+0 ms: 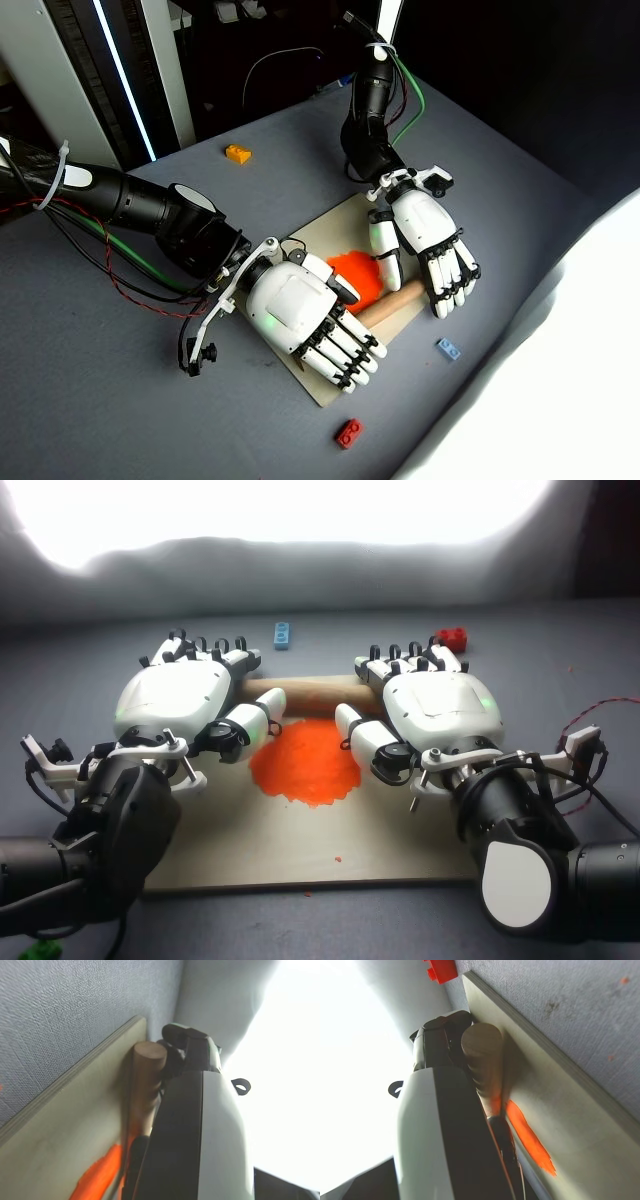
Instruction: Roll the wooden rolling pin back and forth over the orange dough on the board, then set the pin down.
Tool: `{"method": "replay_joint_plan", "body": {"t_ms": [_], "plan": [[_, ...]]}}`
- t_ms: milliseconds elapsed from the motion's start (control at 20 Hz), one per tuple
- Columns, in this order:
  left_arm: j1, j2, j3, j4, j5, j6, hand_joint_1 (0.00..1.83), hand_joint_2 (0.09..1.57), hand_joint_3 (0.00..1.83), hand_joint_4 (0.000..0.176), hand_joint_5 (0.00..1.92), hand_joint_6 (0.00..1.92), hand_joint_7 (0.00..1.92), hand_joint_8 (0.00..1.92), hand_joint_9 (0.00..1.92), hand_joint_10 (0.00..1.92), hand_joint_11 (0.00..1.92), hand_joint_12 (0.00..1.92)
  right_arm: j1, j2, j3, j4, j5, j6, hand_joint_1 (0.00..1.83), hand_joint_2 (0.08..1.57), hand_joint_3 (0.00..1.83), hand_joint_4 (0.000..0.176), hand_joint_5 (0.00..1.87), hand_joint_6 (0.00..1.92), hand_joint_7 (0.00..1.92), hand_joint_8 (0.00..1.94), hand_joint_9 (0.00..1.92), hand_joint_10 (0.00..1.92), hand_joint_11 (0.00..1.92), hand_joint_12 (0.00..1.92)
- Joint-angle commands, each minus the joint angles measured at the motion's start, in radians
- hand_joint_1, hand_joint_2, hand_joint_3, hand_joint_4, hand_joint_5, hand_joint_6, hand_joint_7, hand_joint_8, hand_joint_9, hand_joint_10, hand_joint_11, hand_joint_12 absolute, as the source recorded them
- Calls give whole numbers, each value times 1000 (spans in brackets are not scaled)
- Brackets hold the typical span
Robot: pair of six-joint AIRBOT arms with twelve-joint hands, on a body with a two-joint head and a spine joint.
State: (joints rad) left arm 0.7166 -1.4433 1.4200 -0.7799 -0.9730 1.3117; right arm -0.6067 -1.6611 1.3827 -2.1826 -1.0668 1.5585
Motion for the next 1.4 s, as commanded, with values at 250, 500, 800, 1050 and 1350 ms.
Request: {"method": "replay_joint_plan", "body": {"t_ms": [250,500,800,1050,1350], "plan": [[6,18,-25,31,-74,-10,0,1486,0,0,442,8,503,5,432,10,0,848,9,6,-17,-75,-104,-3,0,1530,0,0,351,72,404,8,270,84,0,802],[24,38,-53,31,-87,-11,0,1493,3,0,427,0,492,4,426,4,0,852,0,11,-29,-90,-113,-6,0,1531,0,0,372,80,416,10,315,112,0,899],[36,46,-73,32,-114,-24,0,1490,0,0,431,3,494,3,432,4,0,855,-8,12,-45,-91,-136,-11,0,1529,0,0,344,67,390,2,287,113,0,856],[50,52,-91,47,-138,-45,0,1487,0,0,436,2,484,0,424,0,0,838,-20,16,-64,-91,-153,-24,0,1527,0,0,332,61,394,5,287,116,0,860],[66,65,-115,50,-159,-50,0,1493,1,0,432,0,472,0,410,0,0,831,-27,16,-82,-91,-181,-30,0,1522,0,0,349,67,404,5,291,130,0,884]]}}
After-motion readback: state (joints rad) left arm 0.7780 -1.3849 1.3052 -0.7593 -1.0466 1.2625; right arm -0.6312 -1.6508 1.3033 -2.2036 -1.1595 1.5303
